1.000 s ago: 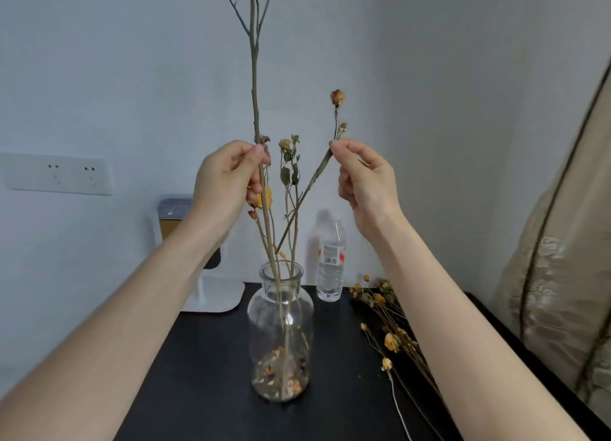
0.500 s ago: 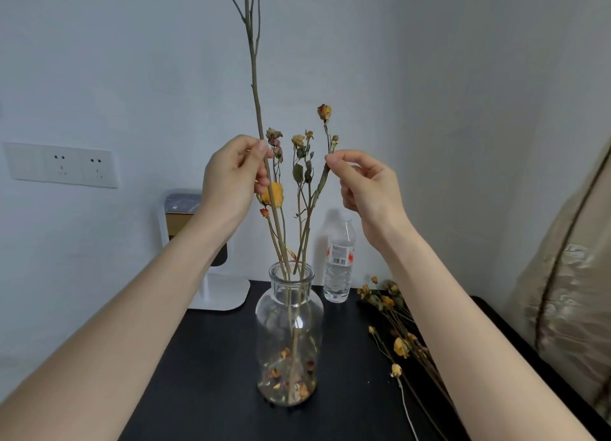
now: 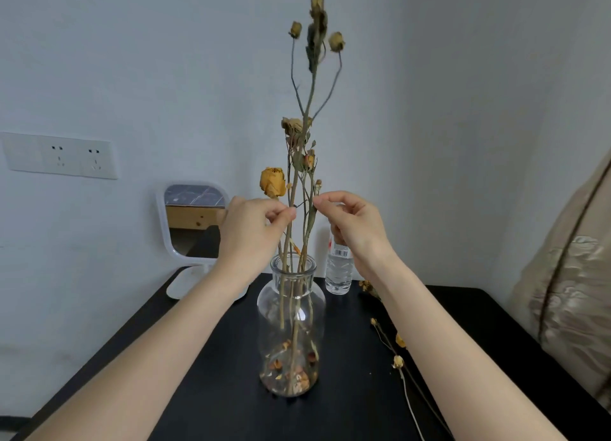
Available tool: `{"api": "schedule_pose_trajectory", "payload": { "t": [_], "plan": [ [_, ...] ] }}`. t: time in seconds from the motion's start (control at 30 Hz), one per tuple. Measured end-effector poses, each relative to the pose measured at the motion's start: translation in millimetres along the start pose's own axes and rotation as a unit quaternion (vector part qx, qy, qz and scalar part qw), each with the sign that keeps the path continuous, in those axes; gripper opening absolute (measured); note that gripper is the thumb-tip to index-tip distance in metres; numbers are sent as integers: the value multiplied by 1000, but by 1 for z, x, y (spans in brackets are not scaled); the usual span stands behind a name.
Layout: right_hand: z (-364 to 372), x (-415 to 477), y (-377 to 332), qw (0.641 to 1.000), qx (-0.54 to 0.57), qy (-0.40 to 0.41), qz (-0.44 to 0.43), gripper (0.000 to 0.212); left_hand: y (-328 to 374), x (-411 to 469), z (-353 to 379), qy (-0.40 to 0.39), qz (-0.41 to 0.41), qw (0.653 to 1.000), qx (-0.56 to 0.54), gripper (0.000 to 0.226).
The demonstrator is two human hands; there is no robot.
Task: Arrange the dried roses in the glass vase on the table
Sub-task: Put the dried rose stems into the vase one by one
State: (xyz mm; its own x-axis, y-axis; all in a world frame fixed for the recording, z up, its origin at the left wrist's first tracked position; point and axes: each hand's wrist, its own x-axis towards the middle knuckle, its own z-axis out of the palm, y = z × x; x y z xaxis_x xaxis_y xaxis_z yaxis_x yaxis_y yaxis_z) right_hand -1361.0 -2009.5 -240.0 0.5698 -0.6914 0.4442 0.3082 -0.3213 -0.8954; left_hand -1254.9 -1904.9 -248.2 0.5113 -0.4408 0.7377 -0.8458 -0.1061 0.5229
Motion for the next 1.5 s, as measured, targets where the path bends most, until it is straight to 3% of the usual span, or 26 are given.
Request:
{"api": "schedule_pose_trajectory", "payload": {
  "t": [0.13, 0.5, 0.73, 0.9, 1.07, 1.27, 1.5],
  "plan": [
    [0, -5, 12, 1000, -16, 1, 8, 7, -4, -13, 11, 10, -13, 996, 84, 25],
    [2, -13, 34, 997, -72, -18, 28, 8, -14, -35, 20, -19, -44, 993, 110, 20],
    [-3, -18, 34, 992, -120, -36, 33, 13, -18, -44, 16, -7, -39, 993, 112, 23],
    [-14, -24, 35, 993, -114, -24, 32, 13, -2, -67, 16, 32, 17, 999, 38, 17],
    [-43, -40, 49, 987, -145, -33, 55, 6, 19, -119, 40, -101, 48, 992, -49, 15],
    [-118, -75, 74, 960, -231, 31, 155, 9, 33, -169, 99, -366, -65, 928, -36, 16],
    [-190, -115, 96, 869, -424, -12, 254, 7, 38, -179, 151, -412, -117, 902, 57, 24]
  ]
}}
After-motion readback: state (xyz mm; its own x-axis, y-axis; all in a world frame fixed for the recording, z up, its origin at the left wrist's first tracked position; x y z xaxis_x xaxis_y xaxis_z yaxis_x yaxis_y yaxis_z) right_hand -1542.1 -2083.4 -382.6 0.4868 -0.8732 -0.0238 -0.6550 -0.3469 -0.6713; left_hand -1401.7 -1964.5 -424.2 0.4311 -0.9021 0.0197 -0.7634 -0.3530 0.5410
